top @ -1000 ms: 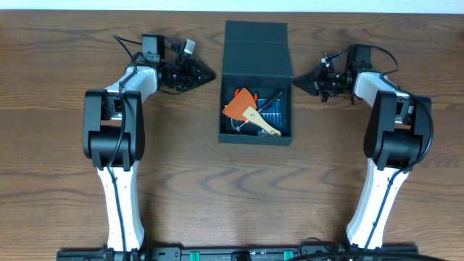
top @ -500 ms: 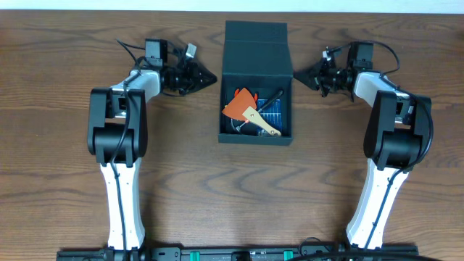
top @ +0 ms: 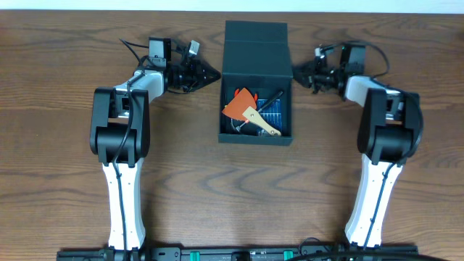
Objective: Pack container
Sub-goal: 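Push the lid forward with both grippers to tip it over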
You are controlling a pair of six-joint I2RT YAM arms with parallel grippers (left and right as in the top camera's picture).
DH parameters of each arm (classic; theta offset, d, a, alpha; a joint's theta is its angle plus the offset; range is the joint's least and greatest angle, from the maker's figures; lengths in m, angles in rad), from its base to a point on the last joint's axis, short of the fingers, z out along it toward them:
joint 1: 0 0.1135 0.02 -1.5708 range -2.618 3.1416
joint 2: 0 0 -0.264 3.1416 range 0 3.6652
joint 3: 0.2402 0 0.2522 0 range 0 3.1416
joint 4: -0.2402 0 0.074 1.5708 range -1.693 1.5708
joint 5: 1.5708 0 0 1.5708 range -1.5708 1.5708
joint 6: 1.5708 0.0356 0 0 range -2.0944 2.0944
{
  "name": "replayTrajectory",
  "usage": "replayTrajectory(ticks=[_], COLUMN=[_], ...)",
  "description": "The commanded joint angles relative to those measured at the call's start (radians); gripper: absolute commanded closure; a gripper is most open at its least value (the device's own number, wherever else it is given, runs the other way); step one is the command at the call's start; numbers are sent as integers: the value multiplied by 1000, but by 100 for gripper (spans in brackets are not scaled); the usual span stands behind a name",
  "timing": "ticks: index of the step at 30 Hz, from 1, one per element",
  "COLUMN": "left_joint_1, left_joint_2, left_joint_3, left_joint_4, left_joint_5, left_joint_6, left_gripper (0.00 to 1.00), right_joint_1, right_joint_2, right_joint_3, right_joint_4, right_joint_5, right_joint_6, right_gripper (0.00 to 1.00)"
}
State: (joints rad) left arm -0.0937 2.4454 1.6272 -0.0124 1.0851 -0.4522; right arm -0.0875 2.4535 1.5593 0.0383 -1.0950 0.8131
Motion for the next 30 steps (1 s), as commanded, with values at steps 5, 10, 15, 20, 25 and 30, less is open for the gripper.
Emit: replayTrajectory(ticks=[5,10,15,20,25,30], left_joint_1=[0,0,0,0,0,0], left_joint_2=[19,19,19,19,19,18], left_joint_3=[4,10,10,43,98,133], left_joint_4=[11,66,167,198,198,198], left_joint_5=[35,64,92,123,140,167], left_joint_6=[-14,-55,-133,-157,-179,-194], left_gripper=[94,94,94,94,94,94], right_joint_1=[45,45,46,46,47,48], right_joint_2=[58,58,58,58,58,58], right_joint_3=[0,38,84,136,181,218], right_joint_4=[61,64,63,63,63,63], right_joint_5=[-47,-79,-121,-142,-164,-200], right_joint_6=[63,65,47,45,42,31], right_gripper=[99,99,99,99,99,99])
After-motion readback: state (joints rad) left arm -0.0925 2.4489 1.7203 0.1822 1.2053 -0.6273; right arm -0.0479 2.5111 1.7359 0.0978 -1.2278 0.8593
